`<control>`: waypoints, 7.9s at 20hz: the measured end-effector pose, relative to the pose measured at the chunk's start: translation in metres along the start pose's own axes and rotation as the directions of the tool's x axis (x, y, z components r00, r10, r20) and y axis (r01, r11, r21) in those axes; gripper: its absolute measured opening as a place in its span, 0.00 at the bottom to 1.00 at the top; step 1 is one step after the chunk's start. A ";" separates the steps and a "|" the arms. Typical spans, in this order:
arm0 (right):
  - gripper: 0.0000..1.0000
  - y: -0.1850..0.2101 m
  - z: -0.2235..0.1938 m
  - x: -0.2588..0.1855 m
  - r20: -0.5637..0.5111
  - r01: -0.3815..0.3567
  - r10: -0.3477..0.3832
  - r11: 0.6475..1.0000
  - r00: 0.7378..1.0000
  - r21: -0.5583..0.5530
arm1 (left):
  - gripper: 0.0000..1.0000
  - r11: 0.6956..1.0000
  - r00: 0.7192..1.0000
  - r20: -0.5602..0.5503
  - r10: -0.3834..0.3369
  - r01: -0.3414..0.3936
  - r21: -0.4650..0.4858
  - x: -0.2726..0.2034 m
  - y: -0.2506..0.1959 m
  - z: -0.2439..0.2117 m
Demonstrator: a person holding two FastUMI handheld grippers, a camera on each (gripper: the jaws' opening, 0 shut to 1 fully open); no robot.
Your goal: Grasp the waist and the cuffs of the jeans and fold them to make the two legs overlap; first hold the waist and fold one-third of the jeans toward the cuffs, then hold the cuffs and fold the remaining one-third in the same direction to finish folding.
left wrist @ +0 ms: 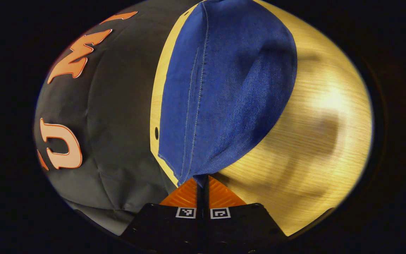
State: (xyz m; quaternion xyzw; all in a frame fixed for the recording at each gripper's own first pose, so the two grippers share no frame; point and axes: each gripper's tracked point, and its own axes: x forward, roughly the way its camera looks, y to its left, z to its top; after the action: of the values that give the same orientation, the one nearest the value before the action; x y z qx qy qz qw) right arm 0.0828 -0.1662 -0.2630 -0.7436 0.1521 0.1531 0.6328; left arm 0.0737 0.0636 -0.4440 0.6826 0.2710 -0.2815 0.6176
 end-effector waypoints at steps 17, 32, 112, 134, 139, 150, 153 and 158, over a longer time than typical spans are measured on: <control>0.06 0.017 0.012 0.001 -0.048 -0.220 0.225 0.972 0.973 0.085 | 0.01 0.999 0.999 -0.003 -0.037 0.037 -0.033 -0.002 -0.002 -0.007; 0.00 -0.011 -0.018 -0.134 0.054 -0.485 0.511 0.770 0.858 0.415 | 0.00 0.886 0.903 0.002 -0.429 0.422 -0.191 0.034 0.009 -0.010; 0.13 -0.046 -0.076 0.290 -0.015 0.118 0.123 -0.905 0.992 0.409 | 0.98 0.261 0.955 0.144 0.261 0.073 -0.962 0.094 0.191 0.212; 0.01 -0.322 0.184 0.218 0.003 -0.097 -0.164 -0.569 0.987 0.816 | 0.98 0.188 0.931 0.221 0.290 0.171 -0.967 0.139 0.240 0.052; 0.01 -0.323 0.312 0.239 0.123 -0.181 -0.145 -0.503 0.982 0.845 | 0.98 0.192 0.925 0.239 0.295 0.188 -0.963 0.155 0.245 0.022; 0.01 -0.222 0.451 0.310 0.210 -0.179 0.055 -0.344 0.976 0.922 | 0.98 0.161 0.931 0.228 0.284 0.188 -0.969 0.185 0.241 -0.006; 0.01 -0.217 0.458 0.312 0.199 -0.174 0.050 -0.313 0.979 0.934 | 0.98 0.149 0.932 0.229 0.279 0.194 -0.970 0.189 0.241 0.000; 0.41 -0.214 0.472 0.308 0.258 -0.220 0.075 -0.329 0.963 0.918 | 0.99 0.139 0.933 0.231 0.277 0.199 -0.970 0.194 0.244 0.008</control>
State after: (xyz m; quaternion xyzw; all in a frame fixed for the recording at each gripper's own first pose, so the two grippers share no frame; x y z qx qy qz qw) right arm 0.4352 0.3229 -0.2724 0.1065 0.2777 0.0805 0.9513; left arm 0.3835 0.0375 -0.4157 0.0514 0.2529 -0.1361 0.9565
